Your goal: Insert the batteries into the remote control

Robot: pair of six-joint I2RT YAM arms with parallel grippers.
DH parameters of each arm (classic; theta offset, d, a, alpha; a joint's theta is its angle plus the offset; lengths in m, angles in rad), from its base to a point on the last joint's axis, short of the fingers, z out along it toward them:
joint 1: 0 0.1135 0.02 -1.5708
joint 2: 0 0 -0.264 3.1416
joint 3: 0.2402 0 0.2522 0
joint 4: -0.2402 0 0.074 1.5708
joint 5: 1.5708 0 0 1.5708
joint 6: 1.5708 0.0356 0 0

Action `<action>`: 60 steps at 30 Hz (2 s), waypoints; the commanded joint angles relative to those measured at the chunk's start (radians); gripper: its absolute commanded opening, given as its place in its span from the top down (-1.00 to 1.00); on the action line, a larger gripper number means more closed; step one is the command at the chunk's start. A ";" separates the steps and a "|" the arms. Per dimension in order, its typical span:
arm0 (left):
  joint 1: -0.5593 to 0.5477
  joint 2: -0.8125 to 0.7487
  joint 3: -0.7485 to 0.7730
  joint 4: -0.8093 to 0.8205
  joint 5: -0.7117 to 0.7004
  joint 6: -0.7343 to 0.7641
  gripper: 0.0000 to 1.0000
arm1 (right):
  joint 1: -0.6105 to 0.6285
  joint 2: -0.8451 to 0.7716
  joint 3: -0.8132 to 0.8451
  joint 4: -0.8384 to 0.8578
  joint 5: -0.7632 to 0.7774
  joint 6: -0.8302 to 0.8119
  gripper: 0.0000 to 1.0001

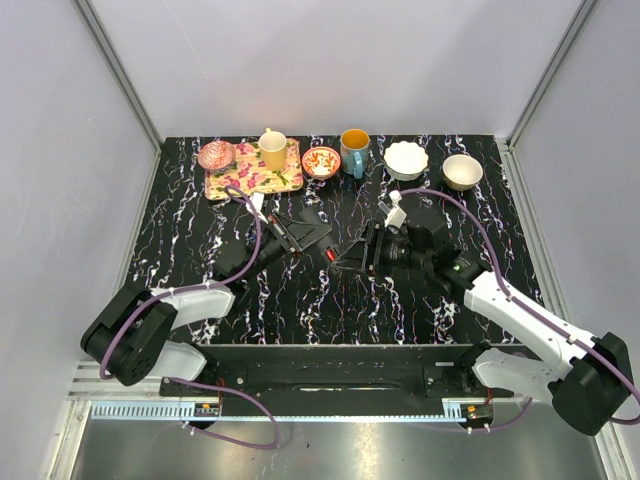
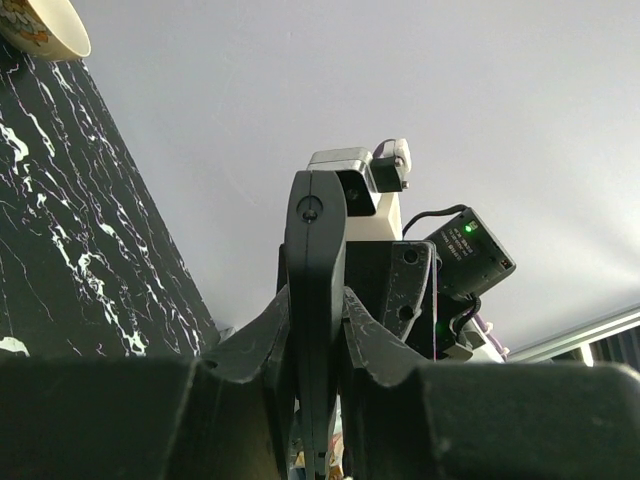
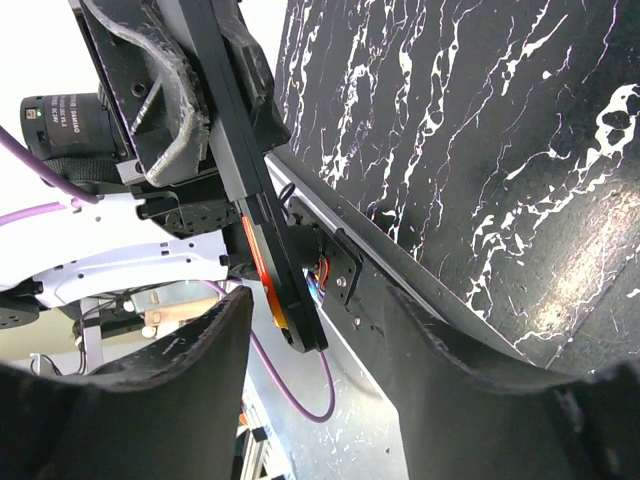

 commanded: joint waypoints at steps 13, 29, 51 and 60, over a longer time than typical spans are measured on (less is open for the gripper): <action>0.005 0.030 0.005 0.183 0.037 -0.035 1.00 | -0.022 0.007 -0.013 0.118 -0.055 0.015 0.08; 0.005 0.033 0.013 0.200 0.049 -0.051 1.00 | -0.022 0.037 -0.016 0.125 -0.086 0.003 0.49; -0.012 0.013 0.045 0.111 0.065 -0.006 1.00 | -0.021 0.111 0.078 -0.108 -0.017 -0.106 1.00; -0.026 -0.008 0.070 0.032 0.065 0.034 1.00 | -0.021 0.168 0.125 -0.247 0.057 -0.149 1.00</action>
